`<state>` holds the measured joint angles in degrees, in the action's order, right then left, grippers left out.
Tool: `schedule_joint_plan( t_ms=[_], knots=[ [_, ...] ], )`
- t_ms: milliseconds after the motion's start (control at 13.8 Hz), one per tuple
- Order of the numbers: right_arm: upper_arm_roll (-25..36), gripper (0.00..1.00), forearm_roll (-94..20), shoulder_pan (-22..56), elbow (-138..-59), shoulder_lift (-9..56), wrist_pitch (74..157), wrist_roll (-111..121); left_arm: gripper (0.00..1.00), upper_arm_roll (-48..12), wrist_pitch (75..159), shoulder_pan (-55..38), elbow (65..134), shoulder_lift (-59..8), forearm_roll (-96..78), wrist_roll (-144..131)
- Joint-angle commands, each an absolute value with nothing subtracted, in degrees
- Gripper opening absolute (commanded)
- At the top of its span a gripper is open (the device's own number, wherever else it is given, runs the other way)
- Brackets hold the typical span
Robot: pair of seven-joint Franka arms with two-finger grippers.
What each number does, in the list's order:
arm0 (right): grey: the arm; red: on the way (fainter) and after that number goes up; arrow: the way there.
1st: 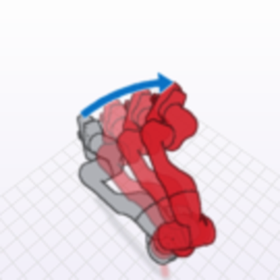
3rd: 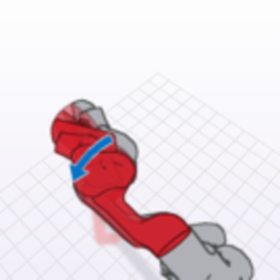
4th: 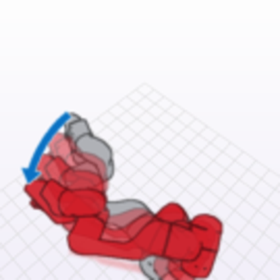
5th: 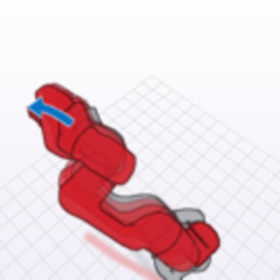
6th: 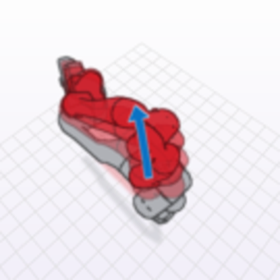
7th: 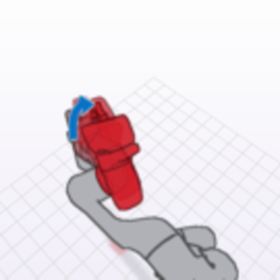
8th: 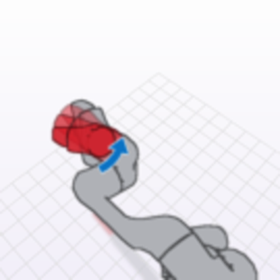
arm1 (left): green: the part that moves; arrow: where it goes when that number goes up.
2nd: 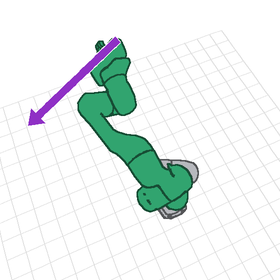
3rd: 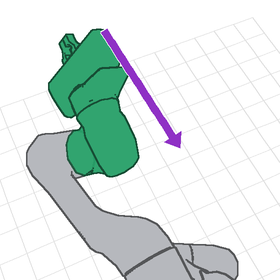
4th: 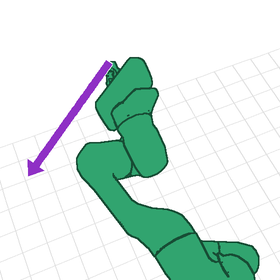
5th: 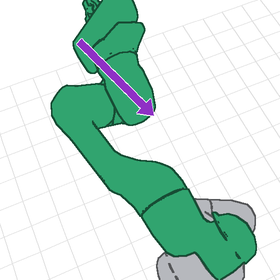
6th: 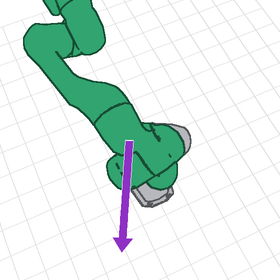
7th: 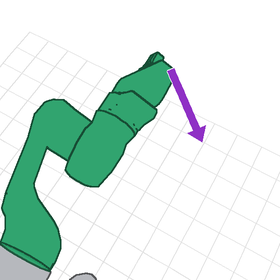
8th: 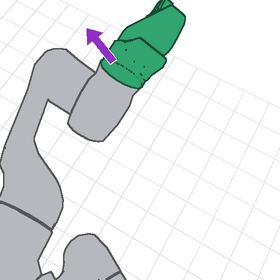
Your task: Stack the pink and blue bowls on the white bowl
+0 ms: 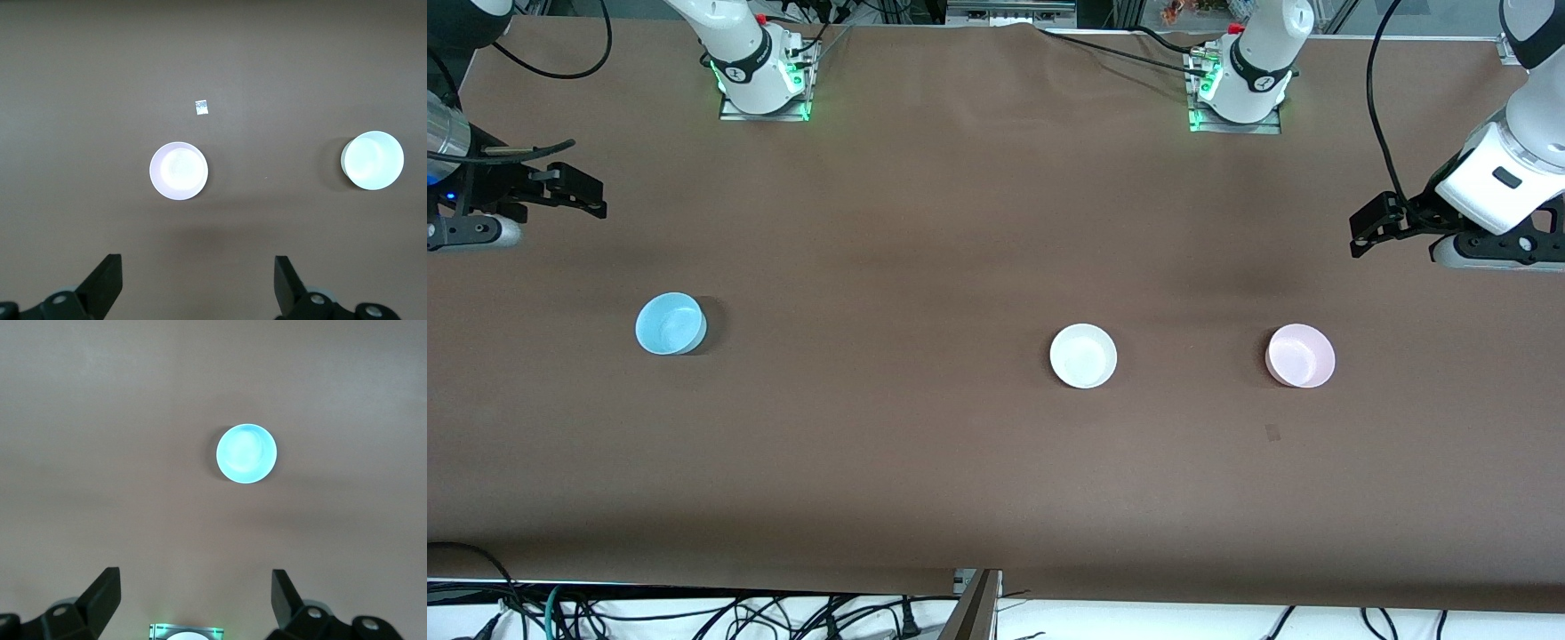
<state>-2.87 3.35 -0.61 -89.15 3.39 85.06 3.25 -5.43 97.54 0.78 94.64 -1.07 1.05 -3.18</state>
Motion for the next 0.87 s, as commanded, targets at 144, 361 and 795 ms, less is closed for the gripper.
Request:
schedule_joint_plan(
  t_ms=[144,361,795],
  knots=[
    [-3.08,1.00,4.57,-0.70,-88.24,3.60,84.20,3.87,1.00,-5.45,96.42,0.97,94.83,-0.79,1.58,-2.64],
    [-3.34,1.00,4.57,-0.35,-88.24,3.69,84.55,3.69,1.00,-5.45,96.24,0.88,94.83,-0.88,1.58,-2.64],
    [-3.25,1.00,4.57,-0.35,-88.07,3.69,84.46,3.69,1.00,-5.45,94.40,0.88,94.75,-0.88,1.58,-2.64]
  ],
)
